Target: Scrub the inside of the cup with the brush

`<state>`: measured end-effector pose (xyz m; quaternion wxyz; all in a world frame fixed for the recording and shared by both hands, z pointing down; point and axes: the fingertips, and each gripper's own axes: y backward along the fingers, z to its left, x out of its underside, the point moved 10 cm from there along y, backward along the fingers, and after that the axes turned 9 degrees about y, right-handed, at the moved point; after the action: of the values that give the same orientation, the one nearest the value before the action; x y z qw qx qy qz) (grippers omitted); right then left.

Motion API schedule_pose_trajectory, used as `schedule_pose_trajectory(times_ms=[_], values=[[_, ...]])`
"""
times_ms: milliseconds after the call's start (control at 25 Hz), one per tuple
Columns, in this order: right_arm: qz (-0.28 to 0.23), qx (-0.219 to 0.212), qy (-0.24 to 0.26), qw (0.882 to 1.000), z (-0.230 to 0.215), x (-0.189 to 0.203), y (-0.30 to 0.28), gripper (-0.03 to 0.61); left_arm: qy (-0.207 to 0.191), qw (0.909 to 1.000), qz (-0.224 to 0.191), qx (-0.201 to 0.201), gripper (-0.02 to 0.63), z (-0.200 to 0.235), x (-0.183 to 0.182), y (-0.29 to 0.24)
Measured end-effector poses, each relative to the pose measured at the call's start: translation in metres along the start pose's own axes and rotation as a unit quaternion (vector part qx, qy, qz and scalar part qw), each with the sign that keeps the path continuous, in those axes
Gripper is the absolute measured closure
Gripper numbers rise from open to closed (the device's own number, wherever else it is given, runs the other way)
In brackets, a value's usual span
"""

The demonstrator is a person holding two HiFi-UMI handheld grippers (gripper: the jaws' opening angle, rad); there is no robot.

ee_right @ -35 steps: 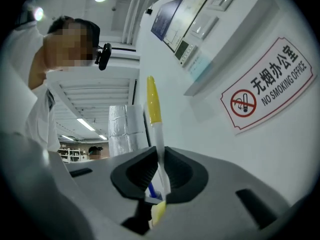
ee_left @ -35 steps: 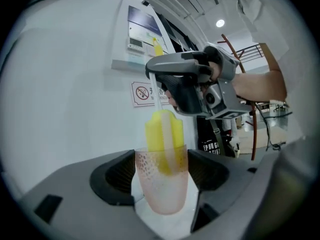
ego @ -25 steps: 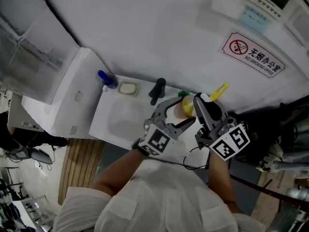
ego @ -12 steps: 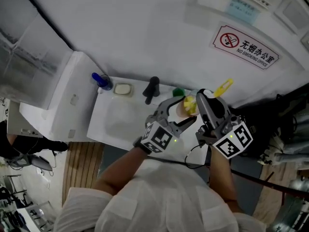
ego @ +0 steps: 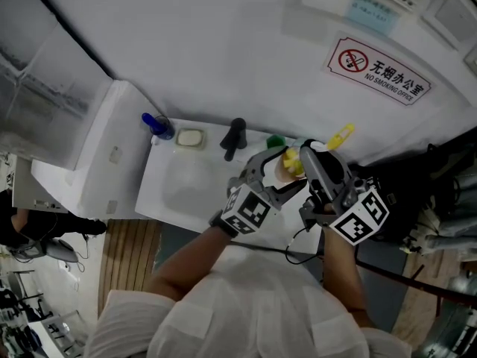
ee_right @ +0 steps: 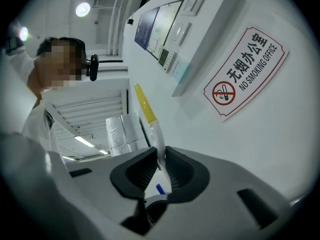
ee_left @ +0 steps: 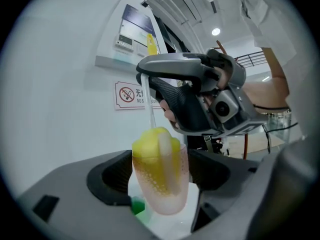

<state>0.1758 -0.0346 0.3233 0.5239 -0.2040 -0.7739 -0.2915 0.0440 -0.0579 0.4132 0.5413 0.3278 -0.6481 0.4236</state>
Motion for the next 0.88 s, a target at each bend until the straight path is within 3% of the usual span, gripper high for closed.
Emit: schedule_pose_trajectory(times_ms=[520,880], values=[[-0.051,0.007,-0.024,0.998,-0.012,-0.026,0.005,0.533,-0.001,0.9994,-0.032,-0.009,0.285,0.004,-0.002,0.008],[0.029,0.041,-0.007,0.999,-0.025,0.010,0.004,0.533,0.002,0.9987,-0.051,-0.010,0.285,0.007,-0.006,-0.015]])
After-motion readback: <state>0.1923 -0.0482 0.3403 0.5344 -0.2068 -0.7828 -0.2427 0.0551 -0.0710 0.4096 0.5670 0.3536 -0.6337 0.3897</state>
